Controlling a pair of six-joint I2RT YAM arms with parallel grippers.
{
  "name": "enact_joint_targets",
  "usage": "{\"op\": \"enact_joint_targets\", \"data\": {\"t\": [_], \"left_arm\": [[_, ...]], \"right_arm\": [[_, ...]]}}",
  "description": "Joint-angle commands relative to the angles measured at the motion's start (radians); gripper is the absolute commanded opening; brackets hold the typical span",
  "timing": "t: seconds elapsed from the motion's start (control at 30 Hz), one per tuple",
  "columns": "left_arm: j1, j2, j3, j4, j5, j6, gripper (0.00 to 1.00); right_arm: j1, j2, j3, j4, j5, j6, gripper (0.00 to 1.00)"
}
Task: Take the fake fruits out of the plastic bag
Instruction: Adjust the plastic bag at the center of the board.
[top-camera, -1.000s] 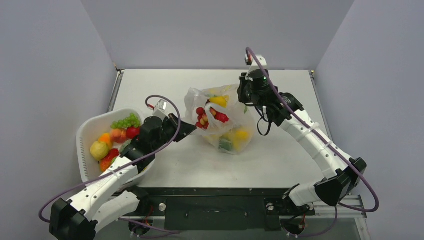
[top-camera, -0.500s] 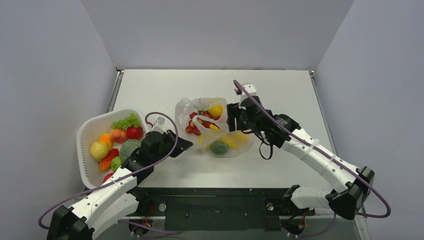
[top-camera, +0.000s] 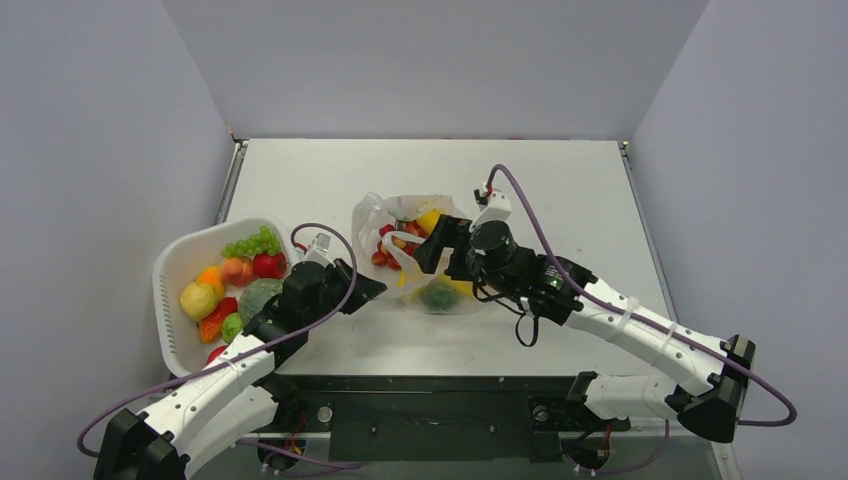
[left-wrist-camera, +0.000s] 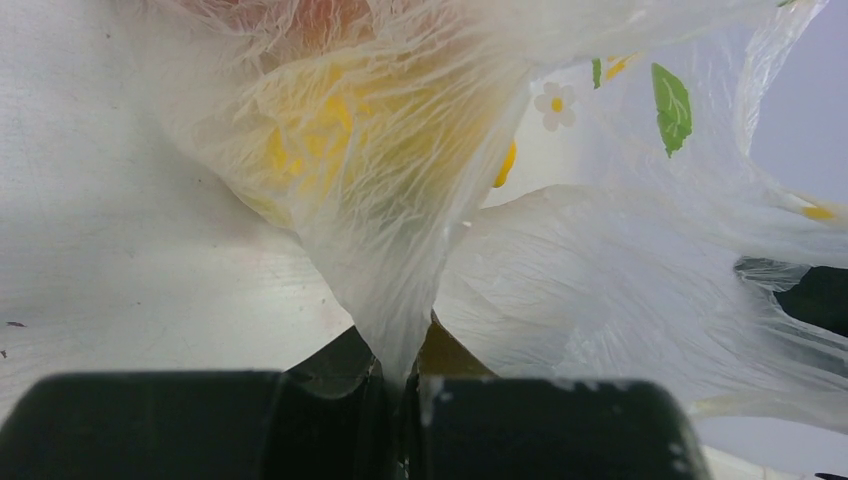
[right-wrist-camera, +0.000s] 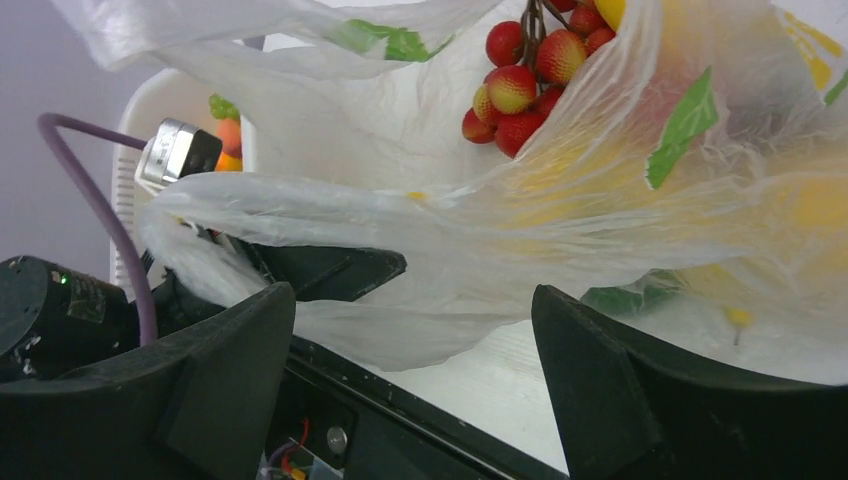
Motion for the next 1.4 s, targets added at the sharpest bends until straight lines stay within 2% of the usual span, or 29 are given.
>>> {"op": "enact_joint_targets", "data": {"t": [0.0,0.2,0.4,0.47,0.63,0.7,0.87,0.97,1.03,1.07,1.1,1.13,1.23,1.3,1.37], "left_arm": [[0.005,0.0,0.035,0.035,0.004,0.011,0.0],[0.005,0.001,0.035,0.035,0.005,0.013,0.0],[0.005,0.003,0.04,0.035,0.004,0.012,0.0],[0.005,0.002,0.04,0.035,0.003,0.011,0.0],[0.005,-0.005,0.044,0.035,0.003,0.011,0.0],[0.006,-0.008,0.043,0.033,-0.001,0.012,0.0],[0.006,-0.007,0.04,0.032,0.0,0.013,0.0],[0.005,-0.005,0.039,0.034,-0.001,0.012,0.0],[0.005,-0.001,0.036,0.035,-0.002,0.01,0.0],[0.005,0.001,0.036,0.035,-0.001,0.008,0.0],[0.005,0.007,0.036,0.035,-0.001,0.008,0.0],[0.005,0.01,0.035,0.035,-0.002,0.007,0.0],[0.006,0.025,0.031,0.065,-0.014,0.006,0.0],[0.006,0.033,0.025,0.075,-0.023,0.002,0.0],[0.006,0.042,0.019,0.09,-0.025,0.001,0.0]], "right_arm": [[0.081,0.004,0.072,0.074,0.123,-0.08,0.84],[0.147,0.021,0.135,0.104,0.133,-0.261,0.82],[0.158,0.084,0.2,0.141,0.131,-0.25,0.82],[0.192,0.122,0.239,0.119,0.198,-0.271,0.82],[0.307,0.228,0.308,0.082,0.542,-0.428,0.78],[0.331,0.263,0.324,0.074,0.627,-0.479,0.76],[0.346,0.34,0.358,0.049,0.714,-0.595,0.76],[0.345,0.357,0.36,0.046,0.771,-0.676,0.72],[0.347,0.36,0.359,0.043,0.788,-0.726,0.55],[0.348,0.356,0.355,0.042,0.791,-0.74,0.32],[0.352,0.351,0.346,0.041,0.791,-0.761,0.2],[0.355,0.333,0.34,0.037,0.795,-0.768,0.04],[0.402,0.265,0.277,0.007,0.798,-0.77,0.0],[0.433,0.155,0.22,-0.036,0.782,-0.711,0.0],[0.446,0.059,0.133,-0.079,0.703,-0.61,0.0]]}}
